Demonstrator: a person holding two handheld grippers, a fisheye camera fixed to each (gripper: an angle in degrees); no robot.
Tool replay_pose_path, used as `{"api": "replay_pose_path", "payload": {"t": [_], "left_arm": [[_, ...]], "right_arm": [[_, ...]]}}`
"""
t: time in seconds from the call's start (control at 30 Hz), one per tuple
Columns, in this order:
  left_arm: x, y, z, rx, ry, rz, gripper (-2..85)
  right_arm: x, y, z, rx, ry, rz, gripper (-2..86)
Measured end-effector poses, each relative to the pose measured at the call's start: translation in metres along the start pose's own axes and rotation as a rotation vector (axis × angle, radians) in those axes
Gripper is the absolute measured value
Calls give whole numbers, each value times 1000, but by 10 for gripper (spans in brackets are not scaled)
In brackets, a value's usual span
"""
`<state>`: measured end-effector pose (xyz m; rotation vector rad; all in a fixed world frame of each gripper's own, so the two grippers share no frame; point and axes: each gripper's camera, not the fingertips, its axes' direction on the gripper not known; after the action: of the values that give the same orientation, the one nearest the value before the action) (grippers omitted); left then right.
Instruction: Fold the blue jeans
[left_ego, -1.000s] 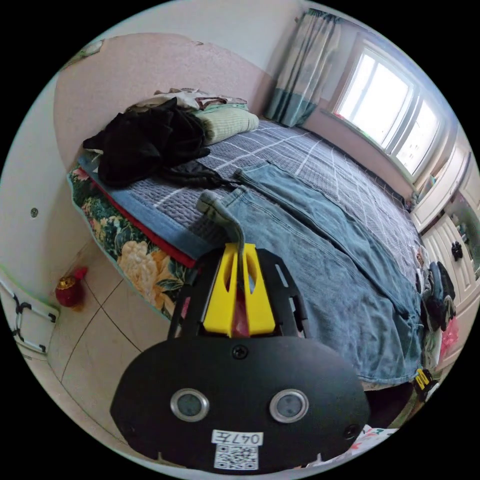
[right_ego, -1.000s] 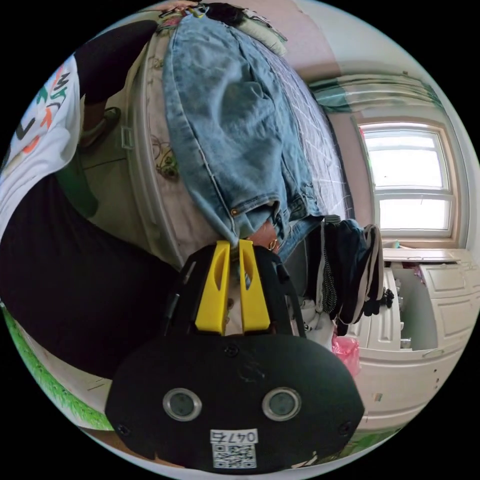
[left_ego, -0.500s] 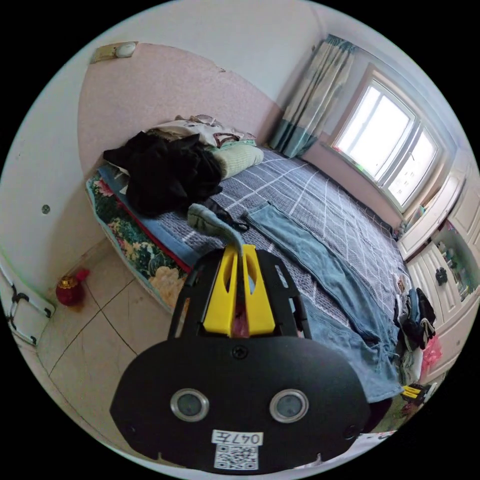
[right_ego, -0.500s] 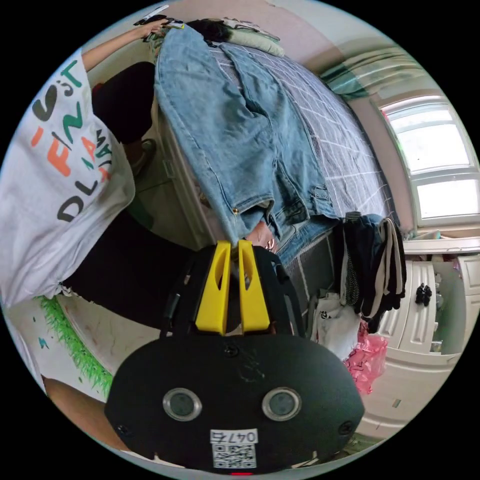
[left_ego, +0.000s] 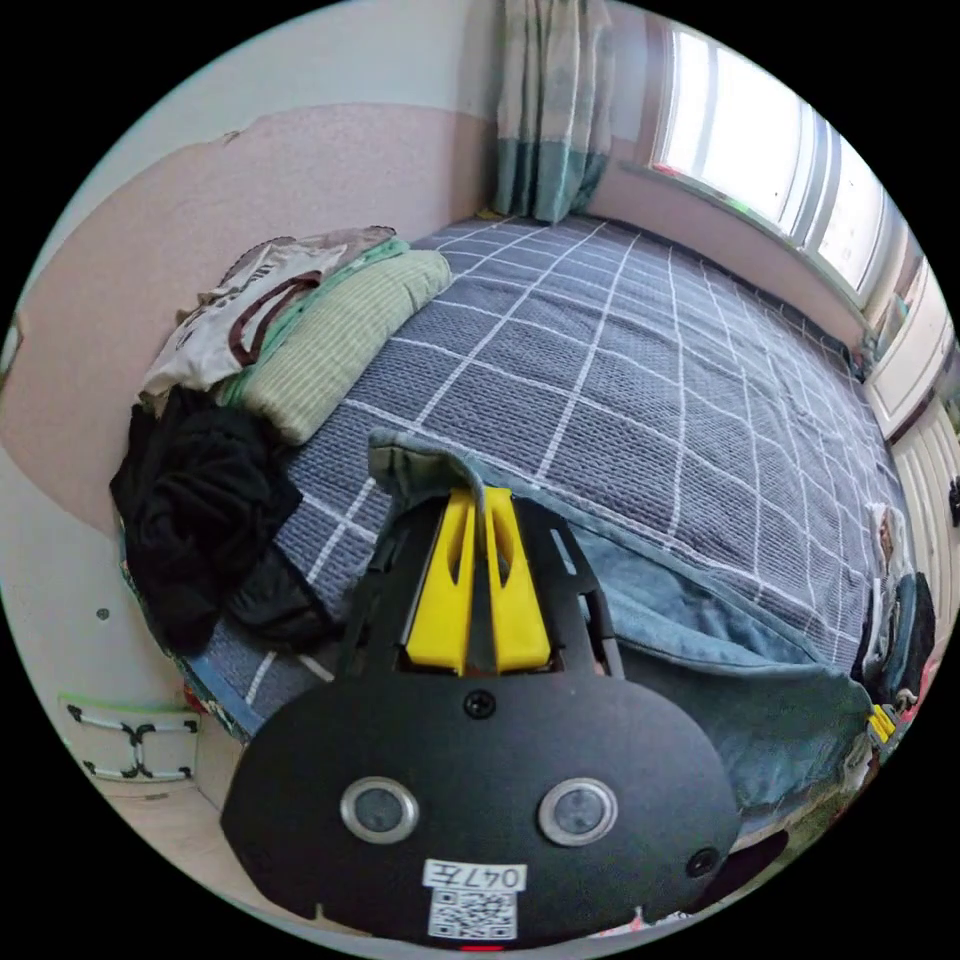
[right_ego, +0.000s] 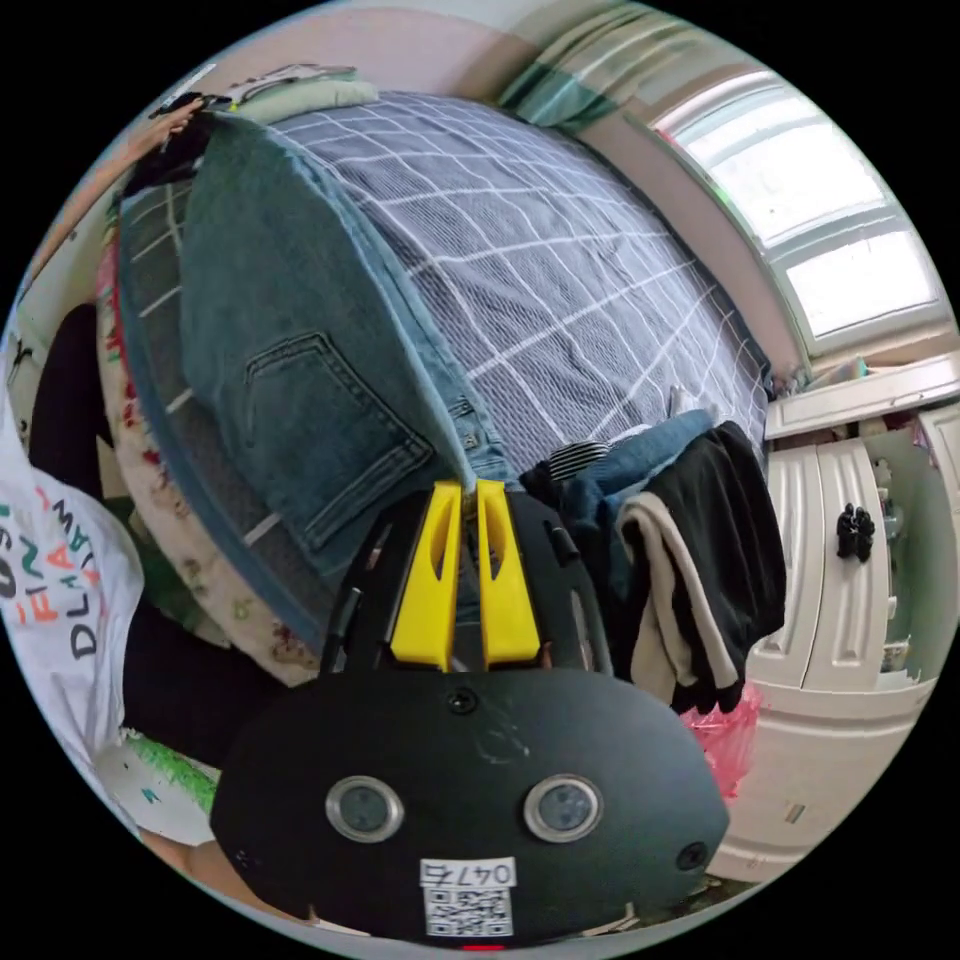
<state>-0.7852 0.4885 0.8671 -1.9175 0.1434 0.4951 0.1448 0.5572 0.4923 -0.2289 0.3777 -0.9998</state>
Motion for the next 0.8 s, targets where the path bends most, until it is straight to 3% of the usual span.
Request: {"api": "replay_pose_path", "payload": {"t": [0.1, 0.2, 0.27, 0.4, 0.53, 0.67, 0.8], "left_arm": [[31, -33, 44, -91, -62, 27, 24], [45, -51, 84, -183, -149, 39, 150], [41, -60, 88, -167, -182, 36, 184], [3, -81, 55, -62, -58, 30, 171], [-29, -76, 22, -118, 177, 152, 155], [-43, -43, 17, -89, 128, 192, 138], [-69, -28, 52, -136, 188, 71, 91]], "right_arm": [[0, -32, 42, -81, 14, 15, 14], [-7, -49, 72, -103, 48, 19, 42], [-14, -51, 82, -99, 107, 5, 53], [-10, -36, 62, 27, 152, 126, 56], [-15, -25, 18, 263, 126, 208, 47], [-66, -71, -22, 467, 10, -8, 35], [-129, -156, -53, 634, -118, -255, 22]]}}
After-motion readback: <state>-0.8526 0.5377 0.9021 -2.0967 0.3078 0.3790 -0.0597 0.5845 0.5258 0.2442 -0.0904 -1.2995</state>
